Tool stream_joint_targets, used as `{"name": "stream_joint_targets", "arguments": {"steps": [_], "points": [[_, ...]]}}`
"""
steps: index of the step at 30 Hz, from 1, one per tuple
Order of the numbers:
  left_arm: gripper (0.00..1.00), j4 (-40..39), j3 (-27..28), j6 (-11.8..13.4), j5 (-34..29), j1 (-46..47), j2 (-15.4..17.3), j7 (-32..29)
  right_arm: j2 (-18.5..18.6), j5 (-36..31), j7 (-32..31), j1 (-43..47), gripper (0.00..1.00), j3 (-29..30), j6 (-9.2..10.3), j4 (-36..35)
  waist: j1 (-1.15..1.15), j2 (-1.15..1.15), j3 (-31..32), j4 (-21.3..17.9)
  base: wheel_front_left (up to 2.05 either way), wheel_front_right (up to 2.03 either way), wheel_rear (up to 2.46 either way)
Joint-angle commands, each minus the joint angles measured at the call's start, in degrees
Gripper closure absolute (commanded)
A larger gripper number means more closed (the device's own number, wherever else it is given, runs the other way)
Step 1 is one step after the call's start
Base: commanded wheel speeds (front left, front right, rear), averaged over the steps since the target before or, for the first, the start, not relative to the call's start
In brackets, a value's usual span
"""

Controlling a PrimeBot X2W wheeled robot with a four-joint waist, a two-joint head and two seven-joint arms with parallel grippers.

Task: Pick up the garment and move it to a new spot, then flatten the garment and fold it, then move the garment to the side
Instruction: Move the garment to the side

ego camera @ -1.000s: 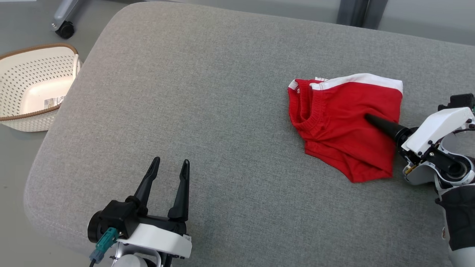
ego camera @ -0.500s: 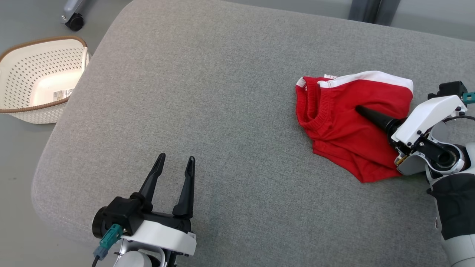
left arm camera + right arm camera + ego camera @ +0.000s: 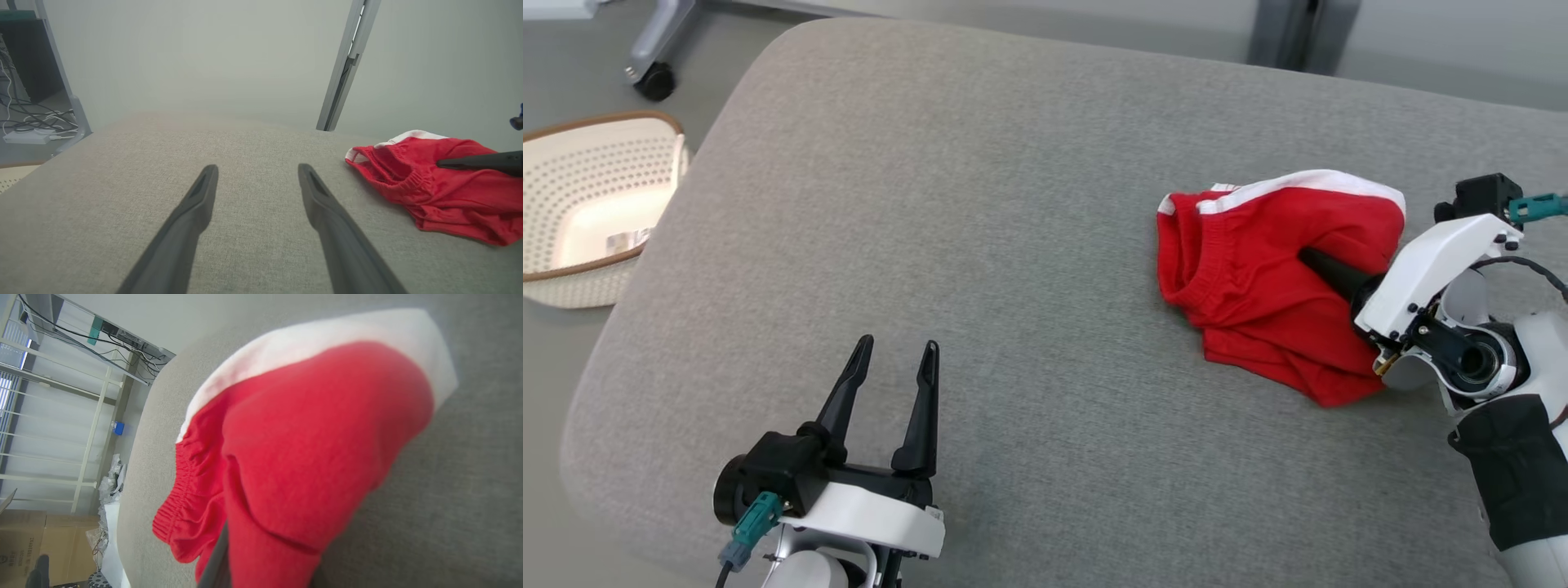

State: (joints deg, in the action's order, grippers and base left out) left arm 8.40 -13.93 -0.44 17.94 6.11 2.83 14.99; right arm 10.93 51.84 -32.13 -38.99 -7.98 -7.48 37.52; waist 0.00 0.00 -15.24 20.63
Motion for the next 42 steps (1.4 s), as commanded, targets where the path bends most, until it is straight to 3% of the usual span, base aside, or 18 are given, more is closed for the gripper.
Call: {"name": "stream_joint_targets", "arguments": {"steps": [1, 12, 26, 34, 42], "points": [[0.00, 0.07, 0.46, -0.18, -0.32, 0.82, 0.19, 0.18, 1.16, -0.34, 0.44, 1.08, 1.00, -1.14, -0.04, -1.25, 0.00, 0.00, 1.20, -2.05, 0.00, 0.00, 0.00], [0.00, 0.26, 1.45, -0.55, 0.08, 1.76, 0.19, 0.18, 8.61, 0.80, -2.09, 2.65, 1.00, -6.09, -0.04, -8.86, 0.00, 0.00, 4.08, -9.28, 0.00, 0.00, 0.00], [0.00, 0.04, 3.42, -1.03, -0.23, 3.13, 0.20, 0.18, 18.23, -0.53, -7.66, 6.75, 1.00, 1.86, -0.04, -15.93, 0.00, 0.00, 2.47, -16.36, 0.00, 0.00, 0.00], [0.00, 0.20, 4.40, -2.12, -0.91, 5.92, 0.20, 0.17, 22.28, -6.97, -7.09, 7.54, 1.00, 7.10, -0.04, -17.90, 0.00, 0.00, -3.14, -17.51, 0.00, 0.00, 0.00], [0.00, 0.71, 4.30, -2.89, -1.11, 8.37, 0.18, 0.17, 26.15, -17.15, -4.69, 7.41, 1.00, 7.26, -0.03, -19.37, 0.00, 0.00, -8.05, -17.29, 0.00, 0.00, 0.00]]}}
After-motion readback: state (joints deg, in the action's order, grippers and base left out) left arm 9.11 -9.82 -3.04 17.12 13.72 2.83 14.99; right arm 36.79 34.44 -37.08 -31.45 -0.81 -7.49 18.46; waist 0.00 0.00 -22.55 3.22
